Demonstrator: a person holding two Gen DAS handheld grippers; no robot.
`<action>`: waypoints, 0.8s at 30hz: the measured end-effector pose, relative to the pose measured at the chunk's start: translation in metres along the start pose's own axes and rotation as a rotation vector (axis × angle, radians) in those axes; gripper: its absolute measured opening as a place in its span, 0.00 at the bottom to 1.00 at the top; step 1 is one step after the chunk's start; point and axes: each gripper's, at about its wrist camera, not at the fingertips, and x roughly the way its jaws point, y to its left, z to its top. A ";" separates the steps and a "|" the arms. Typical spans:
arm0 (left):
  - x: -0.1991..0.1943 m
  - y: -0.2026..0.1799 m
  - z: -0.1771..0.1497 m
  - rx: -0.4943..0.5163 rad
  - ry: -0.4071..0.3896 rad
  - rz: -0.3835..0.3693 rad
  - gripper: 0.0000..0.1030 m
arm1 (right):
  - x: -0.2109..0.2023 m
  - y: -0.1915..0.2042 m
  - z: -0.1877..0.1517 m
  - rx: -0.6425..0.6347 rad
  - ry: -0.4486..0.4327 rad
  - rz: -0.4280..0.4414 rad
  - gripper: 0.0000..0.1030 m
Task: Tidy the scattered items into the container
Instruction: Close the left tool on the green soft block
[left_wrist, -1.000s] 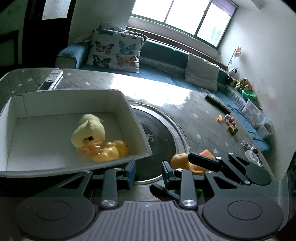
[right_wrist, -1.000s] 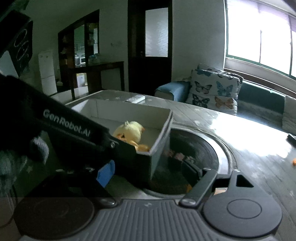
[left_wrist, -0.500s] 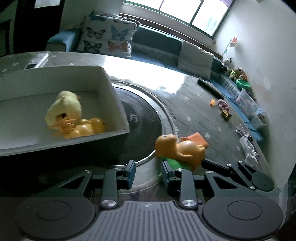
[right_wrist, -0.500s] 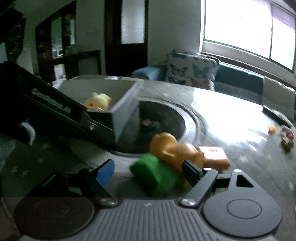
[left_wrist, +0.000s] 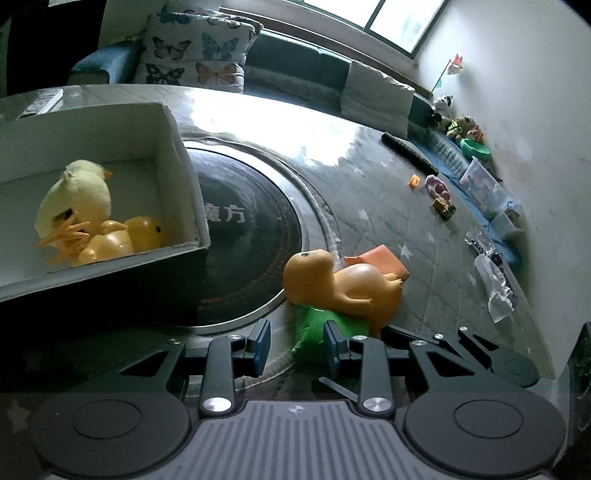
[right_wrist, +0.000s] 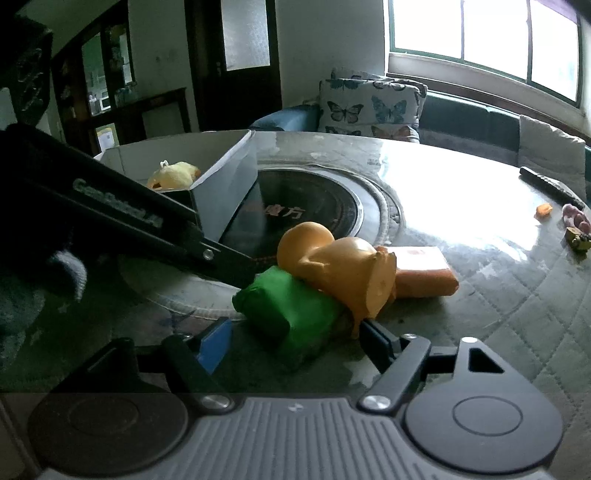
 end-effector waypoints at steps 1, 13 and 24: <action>0.002 0.000 0.000 0.001 0.003 -0.001 0.33 | 0.000 0.000 0.000 0.002 0.001 0.000 0.73; 0.009 -0.003 0.001 0.023 0.026 -0.060 0.32 | 0.003 -0.004 0.000 0.044 0.010 0.024 0.58; 0.003 -0.010 -0.005 0.060 0.015 -0.061 0.28 | 0.002 -0.004 0.001 0.047 0.004 0.025 0.50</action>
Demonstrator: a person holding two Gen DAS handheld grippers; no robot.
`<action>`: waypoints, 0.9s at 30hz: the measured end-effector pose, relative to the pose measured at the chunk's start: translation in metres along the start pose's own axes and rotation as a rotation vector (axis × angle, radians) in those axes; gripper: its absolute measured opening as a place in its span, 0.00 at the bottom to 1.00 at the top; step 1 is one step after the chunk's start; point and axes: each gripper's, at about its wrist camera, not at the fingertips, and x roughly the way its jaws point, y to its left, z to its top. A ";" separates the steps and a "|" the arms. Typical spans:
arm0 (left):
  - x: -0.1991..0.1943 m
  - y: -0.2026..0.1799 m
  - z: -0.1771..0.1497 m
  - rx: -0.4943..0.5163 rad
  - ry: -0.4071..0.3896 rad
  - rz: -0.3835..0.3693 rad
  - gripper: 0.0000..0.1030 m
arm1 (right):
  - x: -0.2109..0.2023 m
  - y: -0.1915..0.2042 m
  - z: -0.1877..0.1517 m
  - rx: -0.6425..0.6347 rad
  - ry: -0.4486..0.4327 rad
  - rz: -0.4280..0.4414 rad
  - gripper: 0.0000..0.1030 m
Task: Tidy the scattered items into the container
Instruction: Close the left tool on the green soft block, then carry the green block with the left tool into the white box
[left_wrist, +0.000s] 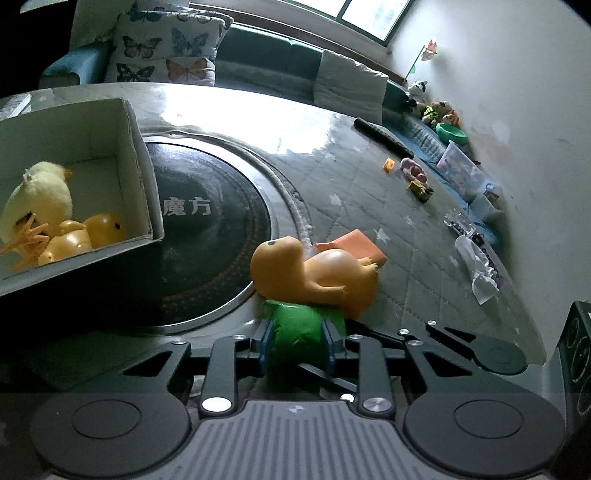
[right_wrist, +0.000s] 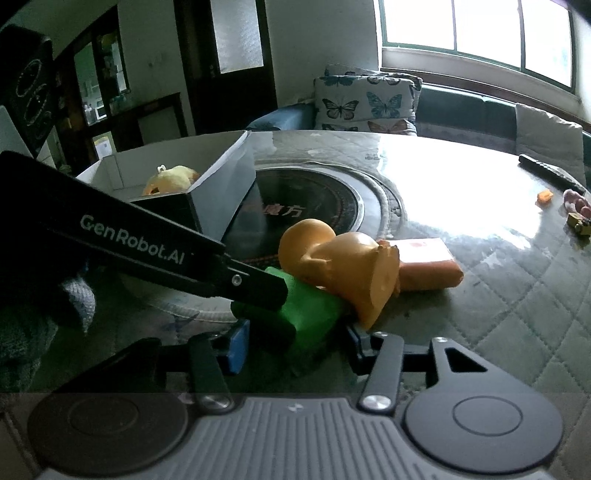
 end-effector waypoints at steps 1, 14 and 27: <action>-0.001 0.000 -0.001 0.001 -0.003 0.002 0.28 | 0.000 0.001 0.000 -0.002 -0.001 0.002 0.50; -0.042 0.000 0.000 -0.016 -0.096 0.050 0.25 | -0.013 0.022 0.017 -0.062 -0.058 0.045 0.48; -0.084 0.022 0.020 -0.037 -0.225 0.107 0.25 | -0.010 0.054 0.058 -0.146 -0.149 0.100 0.48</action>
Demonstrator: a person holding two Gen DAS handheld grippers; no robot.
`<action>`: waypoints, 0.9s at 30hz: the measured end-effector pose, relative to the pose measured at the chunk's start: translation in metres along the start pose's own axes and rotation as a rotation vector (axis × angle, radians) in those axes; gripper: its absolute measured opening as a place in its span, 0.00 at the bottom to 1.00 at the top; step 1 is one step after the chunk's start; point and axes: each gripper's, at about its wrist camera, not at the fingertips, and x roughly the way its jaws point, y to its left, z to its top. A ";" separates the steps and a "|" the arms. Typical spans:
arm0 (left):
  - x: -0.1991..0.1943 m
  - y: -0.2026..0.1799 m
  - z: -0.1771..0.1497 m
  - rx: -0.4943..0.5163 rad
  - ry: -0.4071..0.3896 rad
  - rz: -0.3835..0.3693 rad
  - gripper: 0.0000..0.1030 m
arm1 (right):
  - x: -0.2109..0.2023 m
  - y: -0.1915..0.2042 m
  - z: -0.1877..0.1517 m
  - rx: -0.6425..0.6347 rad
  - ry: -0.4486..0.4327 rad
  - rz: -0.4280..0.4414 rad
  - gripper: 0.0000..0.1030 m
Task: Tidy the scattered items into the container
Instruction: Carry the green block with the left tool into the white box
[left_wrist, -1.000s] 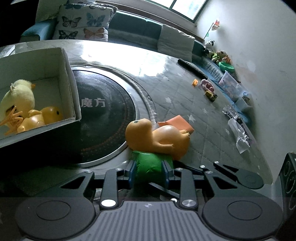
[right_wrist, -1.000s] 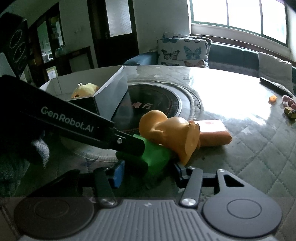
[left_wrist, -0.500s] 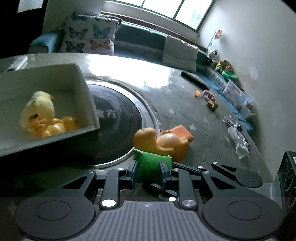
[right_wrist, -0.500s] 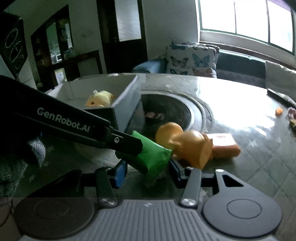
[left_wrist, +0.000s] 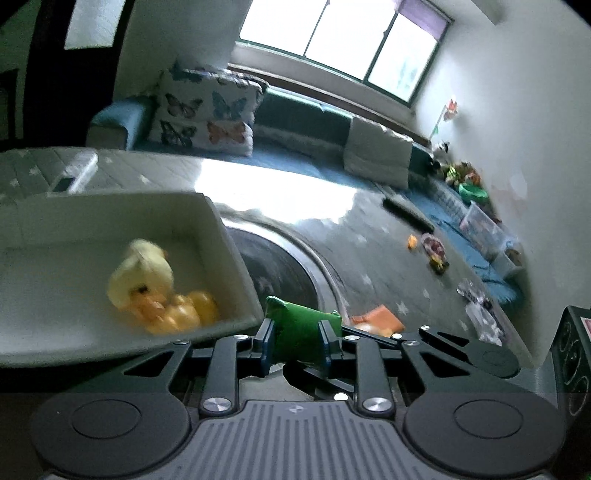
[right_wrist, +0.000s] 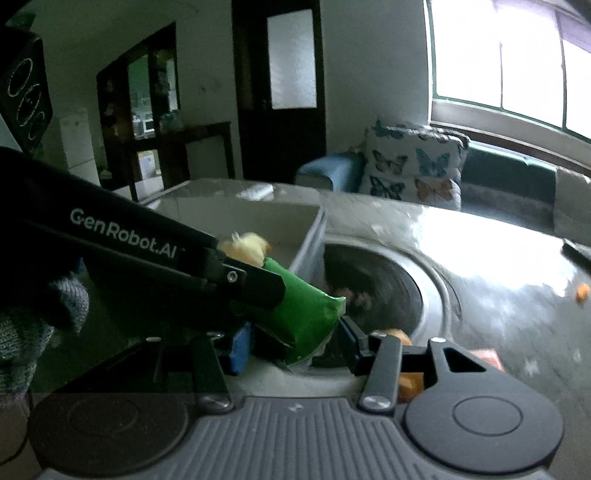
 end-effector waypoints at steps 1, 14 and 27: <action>-0.001 0.003 0.004 0.002 -0.013 0.010 0.25 | 0.003 0.001 0.005 -0.006 -0.010 0.005 0.48; 0.011 0.059 0.045 -0.054 -0.047 0.114 0.26 | 0.075 0.017 0.050 -0.022 -0.031 0.069 0.48; 0.040 0.082 0.050 -0.093 -0.020 0.125 0.26 | 0.107 0.015 0.045 -0.015 0.005 0.050 0.49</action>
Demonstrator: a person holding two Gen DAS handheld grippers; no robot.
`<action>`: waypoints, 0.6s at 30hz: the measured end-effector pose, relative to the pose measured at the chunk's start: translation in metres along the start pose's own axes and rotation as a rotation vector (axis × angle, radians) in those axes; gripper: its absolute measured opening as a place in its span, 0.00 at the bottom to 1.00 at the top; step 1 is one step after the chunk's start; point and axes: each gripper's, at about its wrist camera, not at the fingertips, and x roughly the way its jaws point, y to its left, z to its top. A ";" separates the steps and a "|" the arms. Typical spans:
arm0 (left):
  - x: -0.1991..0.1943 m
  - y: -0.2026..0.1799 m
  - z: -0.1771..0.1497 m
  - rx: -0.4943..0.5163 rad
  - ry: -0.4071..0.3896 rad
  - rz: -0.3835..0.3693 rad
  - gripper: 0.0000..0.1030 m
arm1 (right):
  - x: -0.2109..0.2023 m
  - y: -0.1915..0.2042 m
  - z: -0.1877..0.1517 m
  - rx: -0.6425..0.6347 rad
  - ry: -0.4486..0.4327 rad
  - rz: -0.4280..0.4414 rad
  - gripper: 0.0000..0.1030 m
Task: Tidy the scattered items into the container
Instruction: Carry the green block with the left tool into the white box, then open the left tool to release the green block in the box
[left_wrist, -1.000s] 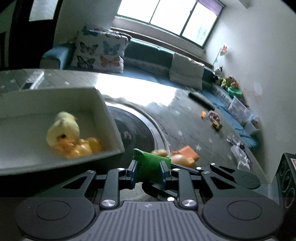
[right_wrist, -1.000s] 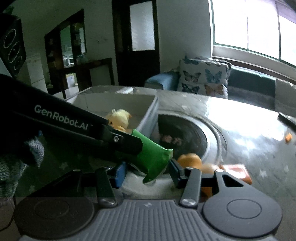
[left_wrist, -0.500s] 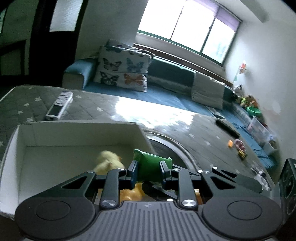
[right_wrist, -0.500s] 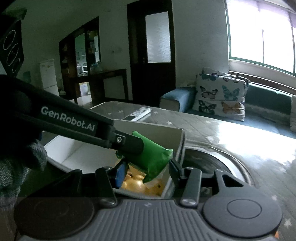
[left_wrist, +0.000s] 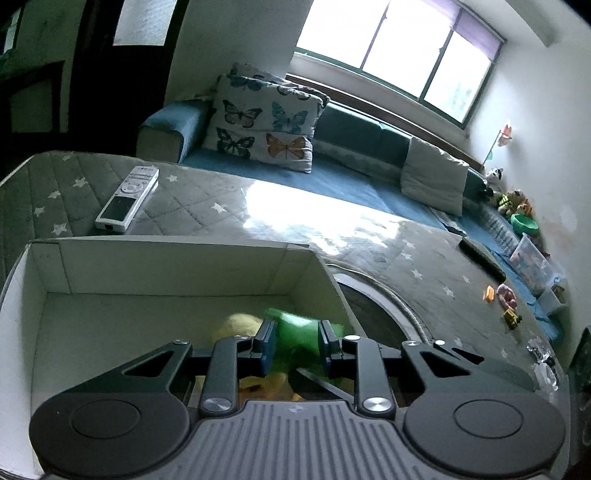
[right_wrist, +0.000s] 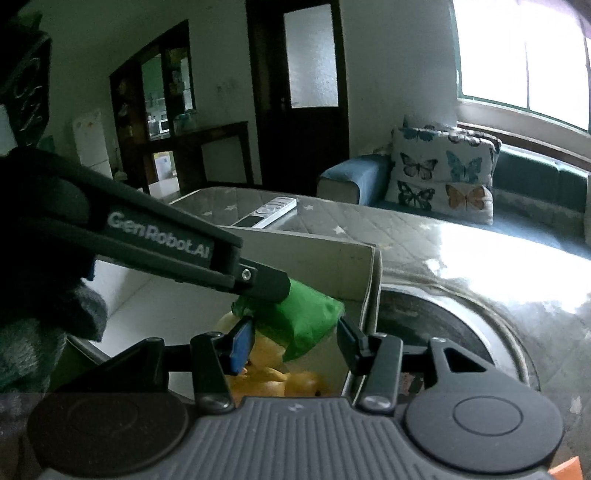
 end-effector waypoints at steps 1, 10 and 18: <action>0.000 0.001 0.000 -0.002 -0.002 0.001 0.26 | 0.000 0.002 0.000 -0.010 -0.005 -0.008 0.49; -0.012 -0.005 -0.004 -0.001 -0.020 -0.007 0.26 | -0.011 0.006 -0.003 -0.029 -0.021 -0.021 0.50; -0.028 -0.024 -0.016 0.022 -0.026 -0.041 0.26 | -0.041 -0.001 -0.015 -0.043 -0.034 -0.041 0.61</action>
